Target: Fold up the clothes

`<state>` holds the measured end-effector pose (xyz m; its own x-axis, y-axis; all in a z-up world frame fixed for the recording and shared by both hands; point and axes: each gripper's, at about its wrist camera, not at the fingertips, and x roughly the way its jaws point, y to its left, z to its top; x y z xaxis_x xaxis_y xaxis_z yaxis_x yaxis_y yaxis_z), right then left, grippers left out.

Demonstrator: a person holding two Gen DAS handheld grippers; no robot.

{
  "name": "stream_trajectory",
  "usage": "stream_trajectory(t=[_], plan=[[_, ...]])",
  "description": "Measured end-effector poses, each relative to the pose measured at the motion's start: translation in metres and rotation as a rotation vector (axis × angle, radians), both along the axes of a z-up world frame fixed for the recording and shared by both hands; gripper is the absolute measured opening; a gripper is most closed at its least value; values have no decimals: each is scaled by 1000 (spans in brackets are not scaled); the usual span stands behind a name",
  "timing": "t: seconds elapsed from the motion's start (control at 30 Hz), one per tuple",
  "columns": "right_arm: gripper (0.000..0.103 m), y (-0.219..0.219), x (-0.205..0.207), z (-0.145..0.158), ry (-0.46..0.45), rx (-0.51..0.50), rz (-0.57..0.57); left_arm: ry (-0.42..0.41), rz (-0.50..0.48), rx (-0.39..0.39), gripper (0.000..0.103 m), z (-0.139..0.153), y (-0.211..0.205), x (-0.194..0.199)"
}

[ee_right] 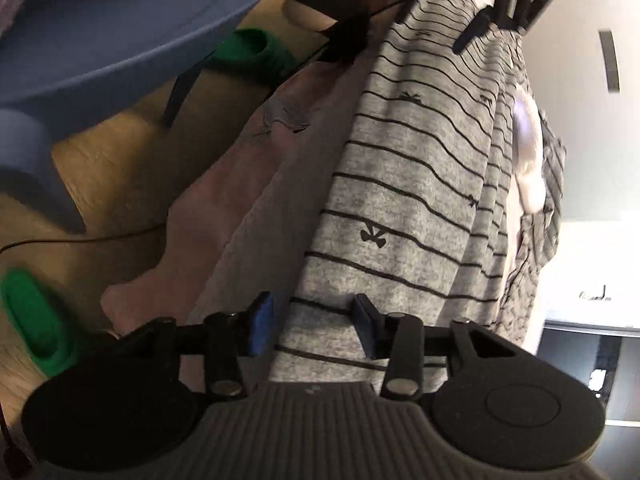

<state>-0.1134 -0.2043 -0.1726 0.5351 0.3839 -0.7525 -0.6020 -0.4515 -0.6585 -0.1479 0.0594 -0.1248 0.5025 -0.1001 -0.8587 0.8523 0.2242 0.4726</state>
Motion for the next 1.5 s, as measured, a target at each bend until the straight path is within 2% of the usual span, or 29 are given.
stream_trajectory(t=[0.07,0.1,0.13,0.2,0.33,0.43,0.5,0.53,0.57,0.67,0.73,0.8,0.93,0.97,1.0,1.07,1.13,1.23,1.3,1.5], plan=[[20,3,5,12,50,40,-52,-3,-7,-7,51,1,-1,-1],[8,3,7,19,76,68,-85,-4,-12,-10,51,1,-1,-1],[4,3,9,26,89,95,-112,-6,-16,-15,51,1,-2,-2],[4,0,11,38,68,155,-134,-11,-27,-24,51,2,-4,-3],[4,1,34,70,97,331,-278,-27,-28,-22,51,0,-7,-2],[4,1,51,87,119,441,-370,-27,-1,17,50,-7,-8,0],[4,-1,56,94,123,472,-394,-40,40,56,40,-12,-7,3],[4,-2,57,96,125,482,-401,-43,63,75,25,-15,-5,6],[4,-4,58,97,127,486,-405,-49,91,93,15,-16,-3,9],[4,-7,59,99,137,491,-408,-66,177,147,5,-19,4,19],[4,-9,58,99,142,491,-407,-77,216,161,2,-18,8,21],[4,-8,57,101,145,477,-401,-70,247,126,2,-9,10,25],[8,-13,54,103,162,440,-384,-102,380,31,2,22,25,46],[14,-17,55,103,165,436,-385,-116,420,2,2,31,30,52],[31,-20,57,103,170,425,-397,-127,468,-41,2,41,35,61],[44,-31,63,103,174,397,-433,-150,538,-114,2,58,43,76],[45,-42,69,102,173,365,-468,-173,581,-174,2,72,48,89],[46,-65,76,97,126,292,-520,-203,619,-239,2,92,51,105],[53,-83,79,94,104,238,-557,-213,629,-271,2,103,48,113],[53,-154,91,90,15,115,-731,-221,652,-338,2,121,43,134]])
